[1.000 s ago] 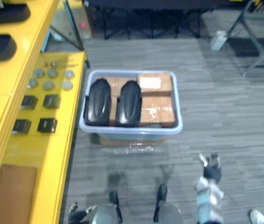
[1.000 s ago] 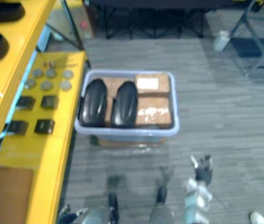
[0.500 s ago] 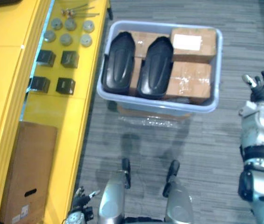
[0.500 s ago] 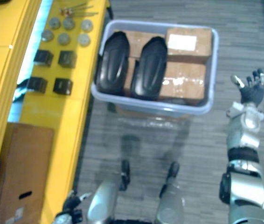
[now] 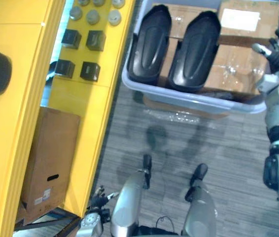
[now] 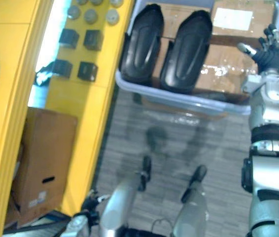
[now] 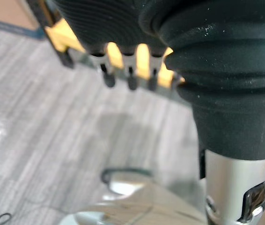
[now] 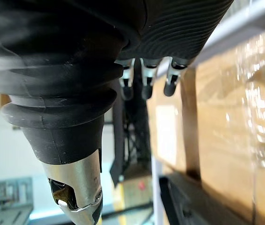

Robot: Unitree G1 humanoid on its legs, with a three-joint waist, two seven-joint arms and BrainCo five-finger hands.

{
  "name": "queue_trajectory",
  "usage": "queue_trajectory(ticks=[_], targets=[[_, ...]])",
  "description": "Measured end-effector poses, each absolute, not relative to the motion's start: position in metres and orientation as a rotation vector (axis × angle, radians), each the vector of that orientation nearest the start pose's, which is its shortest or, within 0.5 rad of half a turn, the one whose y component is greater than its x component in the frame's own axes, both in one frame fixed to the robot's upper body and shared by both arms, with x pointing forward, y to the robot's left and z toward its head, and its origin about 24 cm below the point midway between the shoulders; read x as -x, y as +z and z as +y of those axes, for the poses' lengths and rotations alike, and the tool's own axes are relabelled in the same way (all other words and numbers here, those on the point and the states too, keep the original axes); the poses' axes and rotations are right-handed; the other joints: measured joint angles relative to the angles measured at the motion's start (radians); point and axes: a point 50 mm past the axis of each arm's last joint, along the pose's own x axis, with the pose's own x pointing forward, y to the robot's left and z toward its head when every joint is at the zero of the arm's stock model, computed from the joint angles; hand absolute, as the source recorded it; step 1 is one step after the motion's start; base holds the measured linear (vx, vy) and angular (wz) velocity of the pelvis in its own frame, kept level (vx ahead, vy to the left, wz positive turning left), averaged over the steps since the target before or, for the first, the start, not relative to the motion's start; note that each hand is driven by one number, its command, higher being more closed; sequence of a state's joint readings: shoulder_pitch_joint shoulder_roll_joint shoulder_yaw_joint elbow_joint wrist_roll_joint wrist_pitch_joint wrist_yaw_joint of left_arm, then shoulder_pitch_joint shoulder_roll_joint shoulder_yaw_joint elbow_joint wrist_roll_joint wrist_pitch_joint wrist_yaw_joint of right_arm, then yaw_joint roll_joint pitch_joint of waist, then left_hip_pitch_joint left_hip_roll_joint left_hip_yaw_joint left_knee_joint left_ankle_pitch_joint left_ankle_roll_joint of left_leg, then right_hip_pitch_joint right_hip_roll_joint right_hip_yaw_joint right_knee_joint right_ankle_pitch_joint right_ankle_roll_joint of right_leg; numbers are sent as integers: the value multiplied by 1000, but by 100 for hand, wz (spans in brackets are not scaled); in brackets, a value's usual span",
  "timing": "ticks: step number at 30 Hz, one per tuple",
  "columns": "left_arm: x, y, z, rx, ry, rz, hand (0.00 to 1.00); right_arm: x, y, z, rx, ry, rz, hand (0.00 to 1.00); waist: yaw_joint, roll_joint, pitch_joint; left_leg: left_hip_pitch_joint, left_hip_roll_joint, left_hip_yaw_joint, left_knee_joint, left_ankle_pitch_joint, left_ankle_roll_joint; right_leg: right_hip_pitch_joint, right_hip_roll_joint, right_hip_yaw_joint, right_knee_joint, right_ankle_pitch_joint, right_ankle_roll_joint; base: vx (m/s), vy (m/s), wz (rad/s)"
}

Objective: Walk over and take plastic housings, then place them on the shelf

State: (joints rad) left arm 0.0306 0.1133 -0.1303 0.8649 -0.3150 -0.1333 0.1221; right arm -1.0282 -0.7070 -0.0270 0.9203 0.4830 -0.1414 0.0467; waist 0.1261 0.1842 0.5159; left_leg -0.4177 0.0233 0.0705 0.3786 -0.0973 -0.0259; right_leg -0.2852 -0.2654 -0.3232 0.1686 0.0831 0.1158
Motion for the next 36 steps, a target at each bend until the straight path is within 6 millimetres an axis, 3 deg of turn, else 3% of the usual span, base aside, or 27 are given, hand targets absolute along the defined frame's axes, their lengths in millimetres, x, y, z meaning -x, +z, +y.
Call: queue_trajectory(ticks=[6, 10, 14, 19, 25, 26, 31, 36], targets=[[-161, -128, 177, 83, 182, 772, 0, -387, 247, -289, 85, -175, -341, 0, 8, 3, -2, 12, -1, 3, -26, 15, -4, -2, -1, 0, 0, -1, -1, 0, 0, 0], [-163, -129, 170, 73, 141, 779, 0, -390, 243, -282, 129, -142, -320, 0, 29, 32, -22, 15, -1, -2, -46, 29, -7, -5, 0, -4, 0, -2, -3, -4, 2, 2], [-163, -129, 168, 74, 131, 780, 0, -394, 236, -272, 141, -120, -288, 0, 29, 41, -28, 15, 0, -5, -62, 40, -12, -11, 2, -7, 1, -3, -4, -2, 2, 1], [-163, -130, 167, 91, 132, 785, 0, -397, 225, -273, 186, -148, -204, 0, 36, 42, -29, 15, 1, -5, -63, 40, -12, -11, 3, -8, 0, -3, -5, 0, 0, 0], [-163, -131, 162, 87, 111, 789, 0, -397, 218, -280, 249, -325, -163, 0, 57, 61, -42, 12, -1, -14, -74, 47, -14, -11, 3, -20, -4, -5, -7, 11, 10, 3], [-163, -131, 162, 87, 113, 782, 0, -395, 240, -278, 251, -385, -307, 0, 56, 60, -41, 5, -1, -25, -69, 46, -14, -10, 4, -30, -2, -7, -10, 0, 0, 0], [-164, -131, 163, 89, 118, 781, 0, -391, 235, -284, 217, -402, -314, 0, 51, 58, -40, 10, 5, -23, -70, 45, -15, -7, 4, -29, -2, -8, -11, 0, 0, 0], [-161, -131, 170, 117, 168, 778, 0, -370, 190, -311, 36, -478, -266, 0, -9, 43, -30, 76, 2, -8, -107, 46, -14, 37, -3, -21, 0, -23, -2, 29, 9, -4]])
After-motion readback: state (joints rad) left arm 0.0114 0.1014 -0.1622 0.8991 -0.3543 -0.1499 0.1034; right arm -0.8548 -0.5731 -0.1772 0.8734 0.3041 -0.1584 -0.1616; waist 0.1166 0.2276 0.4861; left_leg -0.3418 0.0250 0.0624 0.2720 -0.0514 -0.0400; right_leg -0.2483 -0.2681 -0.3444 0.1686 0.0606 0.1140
